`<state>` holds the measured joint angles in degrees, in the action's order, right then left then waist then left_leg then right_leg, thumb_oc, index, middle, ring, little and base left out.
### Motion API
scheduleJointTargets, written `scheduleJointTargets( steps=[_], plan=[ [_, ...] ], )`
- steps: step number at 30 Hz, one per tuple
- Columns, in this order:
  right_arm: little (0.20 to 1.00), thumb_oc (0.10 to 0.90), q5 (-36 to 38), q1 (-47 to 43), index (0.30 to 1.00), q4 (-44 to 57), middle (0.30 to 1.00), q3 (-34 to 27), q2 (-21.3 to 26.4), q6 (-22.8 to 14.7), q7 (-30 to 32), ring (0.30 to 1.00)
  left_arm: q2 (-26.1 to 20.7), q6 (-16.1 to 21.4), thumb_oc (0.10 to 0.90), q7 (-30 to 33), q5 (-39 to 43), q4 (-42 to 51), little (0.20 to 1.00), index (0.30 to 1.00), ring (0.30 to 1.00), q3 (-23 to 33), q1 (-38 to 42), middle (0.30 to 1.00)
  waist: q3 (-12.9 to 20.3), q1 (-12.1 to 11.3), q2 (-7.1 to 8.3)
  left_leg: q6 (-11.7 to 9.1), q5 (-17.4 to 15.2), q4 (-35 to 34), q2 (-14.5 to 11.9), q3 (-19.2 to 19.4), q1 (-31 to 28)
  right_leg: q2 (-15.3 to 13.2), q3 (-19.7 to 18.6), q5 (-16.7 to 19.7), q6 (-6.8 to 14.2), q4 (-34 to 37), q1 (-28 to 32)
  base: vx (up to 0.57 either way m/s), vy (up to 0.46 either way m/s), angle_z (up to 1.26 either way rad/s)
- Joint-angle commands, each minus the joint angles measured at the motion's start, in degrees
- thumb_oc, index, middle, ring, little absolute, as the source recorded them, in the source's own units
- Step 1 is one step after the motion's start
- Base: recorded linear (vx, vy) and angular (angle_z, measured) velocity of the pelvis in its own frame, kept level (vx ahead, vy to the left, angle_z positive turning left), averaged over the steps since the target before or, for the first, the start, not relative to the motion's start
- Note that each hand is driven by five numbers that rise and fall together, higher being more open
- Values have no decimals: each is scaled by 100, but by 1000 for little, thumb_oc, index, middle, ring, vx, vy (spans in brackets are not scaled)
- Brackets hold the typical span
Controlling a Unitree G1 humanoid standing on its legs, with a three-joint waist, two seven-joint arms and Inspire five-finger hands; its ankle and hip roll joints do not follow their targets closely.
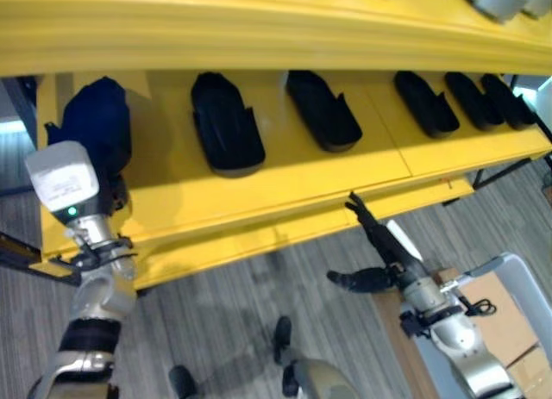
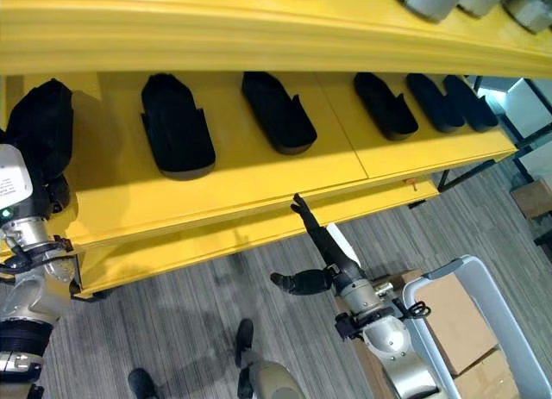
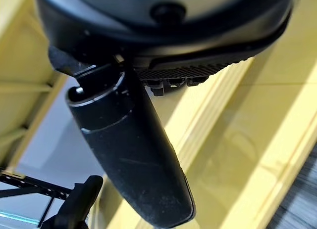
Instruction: Move parts from the plastic box to the shelf.
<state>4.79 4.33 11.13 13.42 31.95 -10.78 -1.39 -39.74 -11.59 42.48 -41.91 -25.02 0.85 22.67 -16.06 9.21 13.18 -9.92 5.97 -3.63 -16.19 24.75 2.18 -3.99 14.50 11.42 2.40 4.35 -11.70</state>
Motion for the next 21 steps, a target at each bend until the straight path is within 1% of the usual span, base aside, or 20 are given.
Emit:
scheduleJointTargets(
  steps=[1, 6, 10, 14, 16, 18, 21],
  plan=[
    [1000, 900, 396, -535, 1000, 871, 1000, -189, 166, -653, 187, 1000, -758, 95, 400, 360, 131, 60, 300, 300, 300, -231, 1059, 300, 106, 92, 21, -93, -107, 635, -299, -303, -21, -669, -103, -661, 783, -906, -53, -67, 4, 3],
    [1000, 900, 419, -603, 1000, 894, 1000, -91, 200, -683, 197, 1000, -942, 119, 400, 303, 156, -354, 300, 300, 300, -575, 1251, 300, -77, 107, 91, -114, -164, 866, -357, -354, 177, -669, -123, -675, 778, -1040, -214, -6, 1, 0],
    [1000, 900, 413, -599, 1000, 922, 1000, -104, 241, -720, 240, 1000, -973, 141, 400, 256, 122, -547, 300, 300, 300, -820, 1331, 300, -203, 116, 117, -111, -213, 998, -378, -419, 327, -695, -120, -685, 778, -1147, -324, 0, 0, 0],
    [1000, 900, 397, -603, 1000, 935, 1000, -110, 250, -744, 273, 1000, -927, 156, 400, 226, 132, -759, 300, 300, 300, -953, 1304, 300, -273, 117, 117, -107, -253, 1095, -383, -474, 444, -727, -91, -693, 777, -1188, -370, -2, 15, 5],
    [1000, 900, 399, -629, 1000, 962, 1000, -46, 262, -792, 308, 1000, -876, 183, 400, 155, 151, -1150, 300, 300, 300, -1173, 1303, 300, -315, 128, 118, -101, -275, 1154, -390, -519, 537, -739, -101, -688, 774, -1210, -405, 9, 35, 6],
    [1000, 900, 400, -647, 1000, 974, 1000, 11, 276, -803, 318, 1000, -841, 203, 400, 108, 164, -1342, 300, 300, 300, -1301, 1311, 300, -328, 129, 127, -100, -300, 1188, -389, -535, 560, -743, -97, -683, 772, -1212, -426, 6, 30, 5],
    [1000, 900, 352, -648, 1000, 978, 1000, 26, 306, -818, 340, 1000, -780, 217, 400, 57, 163, -1444, 300, 300, 300, -1329, 1191, 300, -365, 104, 131, -98, -320, 1221, -386, -556, 571, -745, -107, -692, 765, -1227, -428, 5, 33, 0]
  ],
)
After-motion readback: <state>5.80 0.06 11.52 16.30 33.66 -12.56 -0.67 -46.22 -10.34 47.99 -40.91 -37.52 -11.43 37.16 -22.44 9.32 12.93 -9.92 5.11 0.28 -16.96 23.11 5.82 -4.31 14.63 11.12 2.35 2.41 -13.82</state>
